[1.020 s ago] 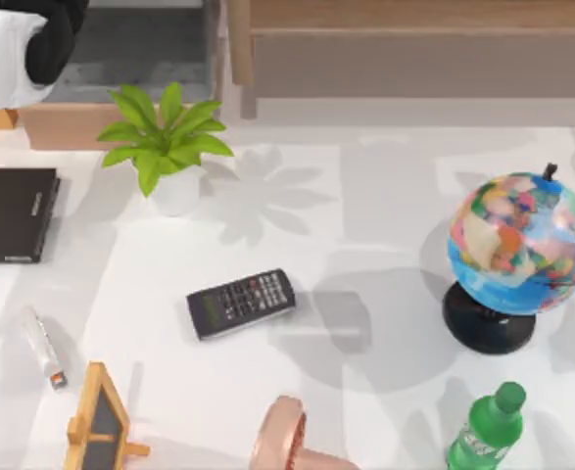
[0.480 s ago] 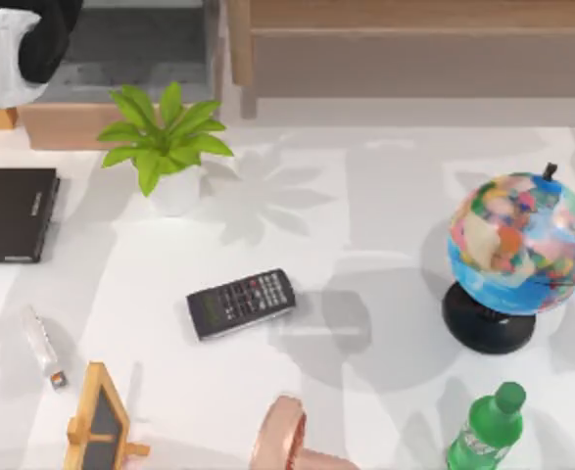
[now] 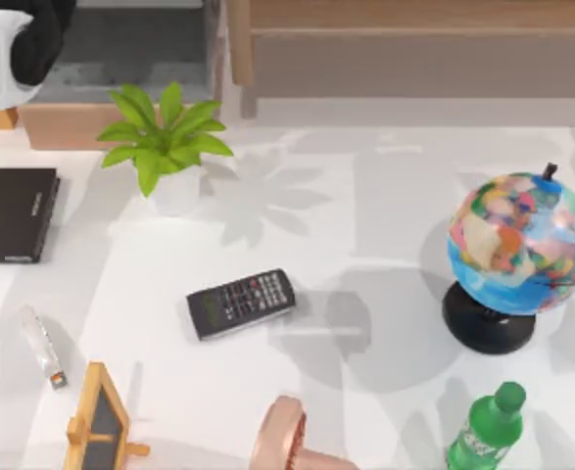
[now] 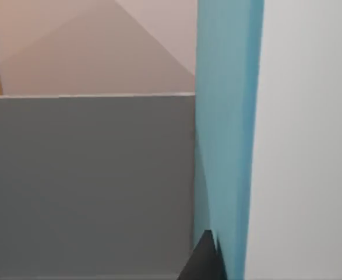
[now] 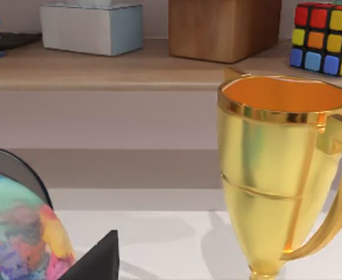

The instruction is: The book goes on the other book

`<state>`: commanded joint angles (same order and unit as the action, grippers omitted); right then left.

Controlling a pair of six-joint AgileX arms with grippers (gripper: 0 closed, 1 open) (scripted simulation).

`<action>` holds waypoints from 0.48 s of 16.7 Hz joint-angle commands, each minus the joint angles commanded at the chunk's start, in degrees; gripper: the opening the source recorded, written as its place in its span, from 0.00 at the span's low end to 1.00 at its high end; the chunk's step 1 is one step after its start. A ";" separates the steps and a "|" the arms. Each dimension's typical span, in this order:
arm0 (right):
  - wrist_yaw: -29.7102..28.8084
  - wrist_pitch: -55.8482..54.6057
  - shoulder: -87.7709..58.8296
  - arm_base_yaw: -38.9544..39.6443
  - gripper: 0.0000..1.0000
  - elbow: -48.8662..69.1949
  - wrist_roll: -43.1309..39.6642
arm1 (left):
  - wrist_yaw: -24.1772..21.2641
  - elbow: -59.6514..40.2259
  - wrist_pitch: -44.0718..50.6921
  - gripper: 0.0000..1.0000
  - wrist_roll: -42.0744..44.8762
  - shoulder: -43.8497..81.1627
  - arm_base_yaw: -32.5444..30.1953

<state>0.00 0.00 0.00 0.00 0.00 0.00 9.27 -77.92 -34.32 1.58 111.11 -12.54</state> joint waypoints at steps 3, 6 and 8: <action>0.00 0.00 0.00 0.00 1.00 0.00 0.00 | -4.71 4.40 -2.90 0.00 7.15 -5.55 0.98; 0.00 0.00 0.00 0.00 1.00 0.00 0.00 | -10.95 10.76 -6.49 0.00 19.29 -13.06 3.15; 0.00 0.00 0.00 0.00 1.00 0.00 0.00 | -15.12 15.74 -8.62 0.00 29.26 -18.18 5.49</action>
<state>0.00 0.00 0.00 0.00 0.00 0.00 -5.84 -62.18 -42.94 30.84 92.93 -7.05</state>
